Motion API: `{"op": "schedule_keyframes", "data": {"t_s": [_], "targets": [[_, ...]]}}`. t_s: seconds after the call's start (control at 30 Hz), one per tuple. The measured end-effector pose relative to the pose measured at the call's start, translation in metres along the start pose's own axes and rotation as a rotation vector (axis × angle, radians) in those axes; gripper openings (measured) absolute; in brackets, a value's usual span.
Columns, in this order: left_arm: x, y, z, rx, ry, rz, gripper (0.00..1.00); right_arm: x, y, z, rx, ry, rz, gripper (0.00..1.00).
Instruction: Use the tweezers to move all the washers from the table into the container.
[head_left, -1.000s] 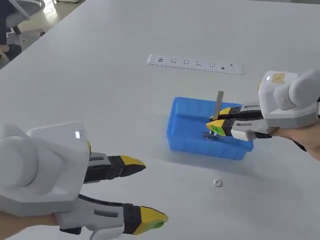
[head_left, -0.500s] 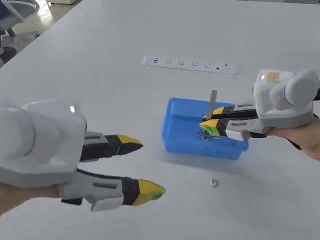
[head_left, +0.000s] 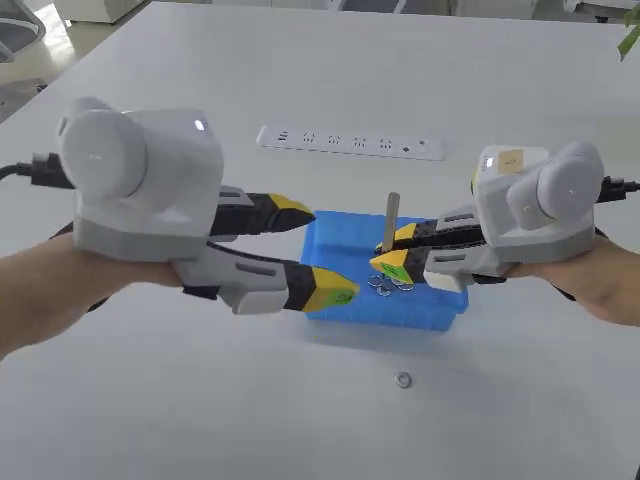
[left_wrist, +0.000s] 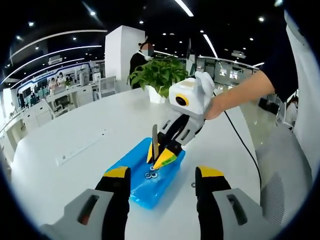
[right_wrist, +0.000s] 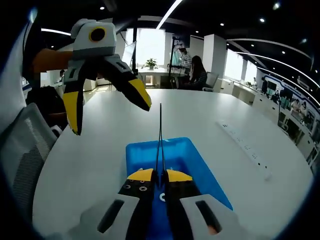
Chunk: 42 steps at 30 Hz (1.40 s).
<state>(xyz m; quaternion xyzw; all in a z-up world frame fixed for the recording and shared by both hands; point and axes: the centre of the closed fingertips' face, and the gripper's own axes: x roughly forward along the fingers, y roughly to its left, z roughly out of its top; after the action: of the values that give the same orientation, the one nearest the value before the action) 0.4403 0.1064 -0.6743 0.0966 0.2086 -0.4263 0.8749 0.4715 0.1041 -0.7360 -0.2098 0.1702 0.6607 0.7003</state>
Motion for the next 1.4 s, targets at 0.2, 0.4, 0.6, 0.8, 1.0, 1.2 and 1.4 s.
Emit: {"op": "schedule_keyframes", "data": {"t_s": [0.2,0.4,0.6,0.8,1.0,1.2,1.4], "targets": [[0.019,0.008,0.014,0.014,-0.019,-0.02,0.48,0.001,0.007,0.001,-0.023,0.007,0.02,0.08],[0.027,0.009,0.017,0.039,-0.01,-0.048,0.37,0.003,0.009,0.002,-0.046,0.013,0.036,0.08],[0.029,0.005,0.013,0.053,0.016,-0.079,0.28,0.004,0.012,0.004,-0.051,0.01,0.043,0.08],[0.029,0.001,0.013,0.036,0.023,-0.098,0.17,0.005,0.012,0.006,-0.051,0.008,0.049,0.08],[0.027,0.002,0.017,0.064,0.018,-0.097,0.09,0.005,0.014,0.006,-0.052,0.01,0.055,0.08],[0.025,-0.005,0.018,0.128,0.038,-0.144,0.08,0.004,0.019,0.004,-0.056,0.018,0.073,0.08],[0.027,-0.009,0.019,0.203,0.072,-0.162,0.06,0.003,0.021,0.002,-0.061,0.024,0.079,0.09]]}}
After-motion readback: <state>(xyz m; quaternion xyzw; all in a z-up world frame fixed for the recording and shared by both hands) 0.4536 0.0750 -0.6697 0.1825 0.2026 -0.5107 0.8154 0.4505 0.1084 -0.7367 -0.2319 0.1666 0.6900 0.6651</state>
